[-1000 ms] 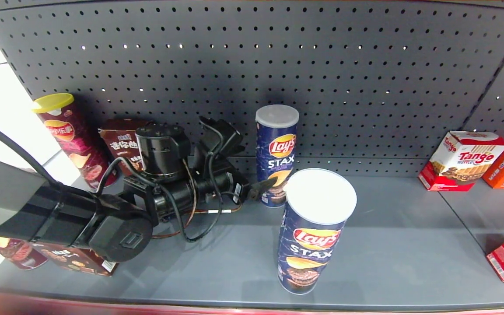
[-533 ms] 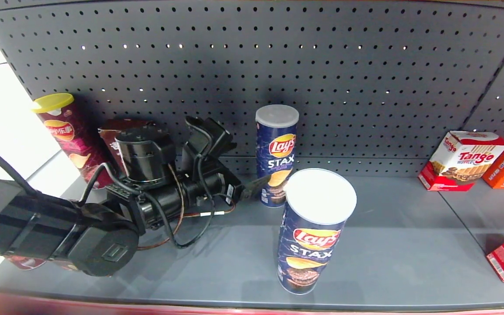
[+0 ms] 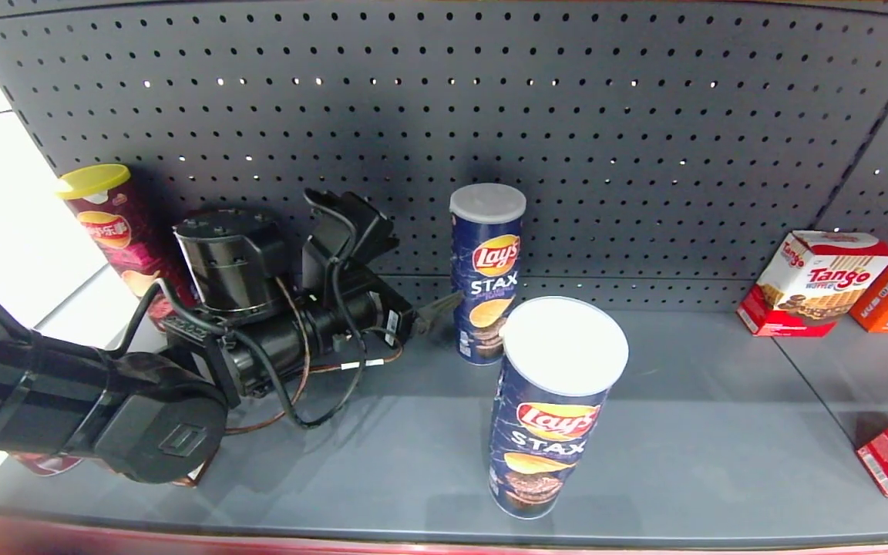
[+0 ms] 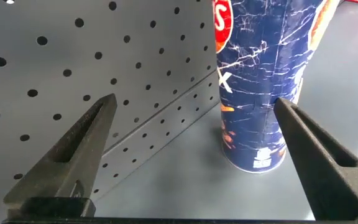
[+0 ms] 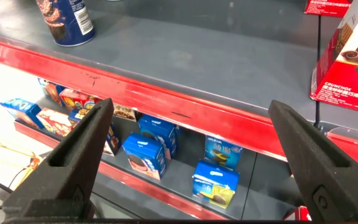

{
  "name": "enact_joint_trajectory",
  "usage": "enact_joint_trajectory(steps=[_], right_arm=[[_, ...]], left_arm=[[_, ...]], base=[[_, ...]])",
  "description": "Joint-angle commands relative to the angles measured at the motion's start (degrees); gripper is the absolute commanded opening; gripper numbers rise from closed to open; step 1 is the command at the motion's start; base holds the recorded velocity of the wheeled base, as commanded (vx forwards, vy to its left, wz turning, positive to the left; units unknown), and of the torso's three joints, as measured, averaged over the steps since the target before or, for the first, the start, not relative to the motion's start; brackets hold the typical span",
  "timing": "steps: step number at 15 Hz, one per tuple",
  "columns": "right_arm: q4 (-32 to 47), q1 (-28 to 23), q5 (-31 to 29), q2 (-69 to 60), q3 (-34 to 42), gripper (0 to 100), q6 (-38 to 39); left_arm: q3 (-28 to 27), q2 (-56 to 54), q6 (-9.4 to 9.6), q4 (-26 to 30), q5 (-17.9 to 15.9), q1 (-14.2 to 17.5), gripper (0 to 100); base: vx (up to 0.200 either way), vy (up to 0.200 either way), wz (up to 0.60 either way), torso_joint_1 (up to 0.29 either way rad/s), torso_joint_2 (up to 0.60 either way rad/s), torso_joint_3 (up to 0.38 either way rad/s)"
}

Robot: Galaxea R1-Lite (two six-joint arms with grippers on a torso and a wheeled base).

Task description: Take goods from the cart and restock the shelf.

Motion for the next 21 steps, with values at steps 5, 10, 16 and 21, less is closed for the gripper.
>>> enact_joint_trajectory(steps=[5,10,16,21], right_arm=[[-0.02,0.02,0.01,0.07,0.00,100,-0.04],[-0.02,0.02,0.01,0.07,0.00,100,-0.04],[-0.02,0.02,0.01,0.07,0.00,100,-0.04],[-0.11,0.02,0.01,0.07,0.00,100,-0.04]], left_arm=[[-0.04,0.31,-0.27,0.07,1.44,-0.03,100],[-0.39,1.10,-0.45,-0.02,2.67,0.15,100],[1.54,0.84,-0.36,-1.51,3.37,0.23,100],[1.63,0.84,-0.36,-0.81,6.97,0.23,100]], base=[[0.000,0.000,0.00,0.000,0.00,0.000],[0.000,0.000,0.00,0.000,0.00,0.000],[0.000,0.000,0.00,0.000,0.00,0.000],[0.000,0.000,0.00,0.000,0.00,0.000]])
